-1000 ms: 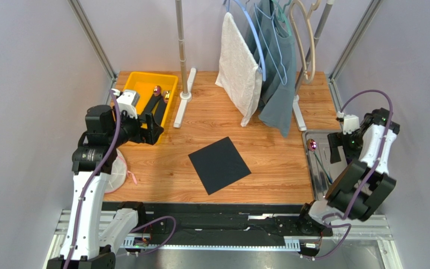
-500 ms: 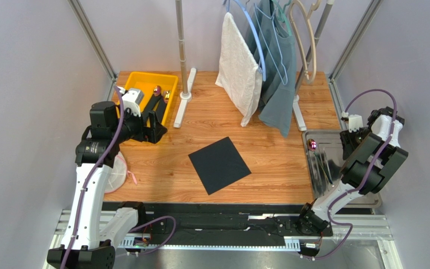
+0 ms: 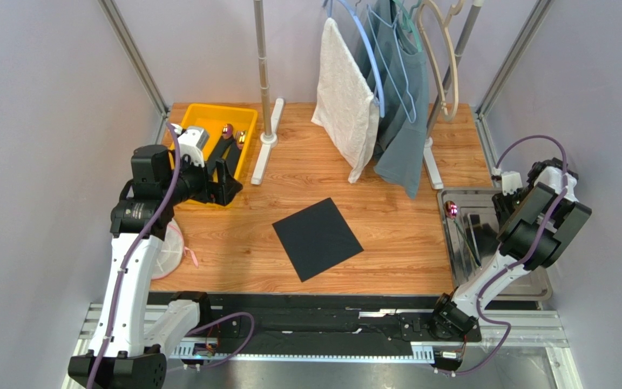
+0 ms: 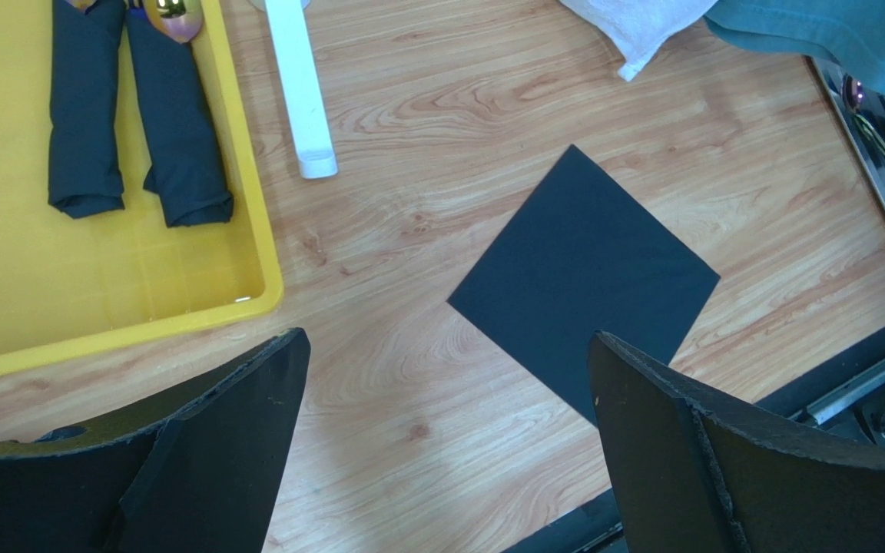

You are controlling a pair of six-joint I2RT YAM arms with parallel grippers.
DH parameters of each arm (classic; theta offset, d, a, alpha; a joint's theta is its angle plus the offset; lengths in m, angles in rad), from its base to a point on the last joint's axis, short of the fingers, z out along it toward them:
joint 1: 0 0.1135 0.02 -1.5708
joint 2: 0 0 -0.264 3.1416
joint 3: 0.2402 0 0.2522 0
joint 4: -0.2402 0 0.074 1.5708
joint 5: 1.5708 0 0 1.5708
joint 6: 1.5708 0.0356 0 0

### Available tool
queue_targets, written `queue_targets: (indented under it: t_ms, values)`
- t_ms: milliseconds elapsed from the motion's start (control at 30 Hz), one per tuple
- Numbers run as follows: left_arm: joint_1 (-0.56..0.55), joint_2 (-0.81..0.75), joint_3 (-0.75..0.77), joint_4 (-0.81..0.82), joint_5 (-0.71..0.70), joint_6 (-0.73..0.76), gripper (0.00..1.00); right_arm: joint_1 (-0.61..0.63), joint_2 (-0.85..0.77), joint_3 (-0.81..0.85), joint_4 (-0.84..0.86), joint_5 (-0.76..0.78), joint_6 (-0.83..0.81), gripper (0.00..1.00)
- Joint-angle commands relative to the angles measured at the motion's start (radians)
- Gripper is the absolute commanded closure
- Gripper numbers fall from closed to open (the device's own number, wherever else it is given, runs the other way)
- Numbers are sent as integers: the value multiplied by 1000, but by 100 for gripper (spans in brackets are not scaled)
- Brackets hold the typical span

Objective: Place the utensils on the paper napkin and roll it up

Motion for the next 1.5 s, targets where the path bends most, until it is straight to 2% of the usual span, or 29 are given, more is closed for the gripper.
queue_targets:
  t_ms: [0,233,700,733,867,967,1467]
  values:
    - [2,2,2,41,11,11,1,-3,23,24,50,37,-22,61]
    - [2,-1,2,42,5,18,1,-3,52,-8,102,58,-28,61]
    - [0,4,8,42,-28,16,1,-12,112,-43,113,17,-51,69]
    - [0,4,9,42,-33,16,1,-11,124,-43,111,17,-50,71]
    - [0,8,11,41,-41,16,1,-12,144,-34,110,26,-41,93]
    - [0,7,12,42,-41,14,1,-12,116,-33,110,20,-34,100]
    - [0,-8,0,48,-33,16,1,-12,-78,35,-93,-172,85,100]
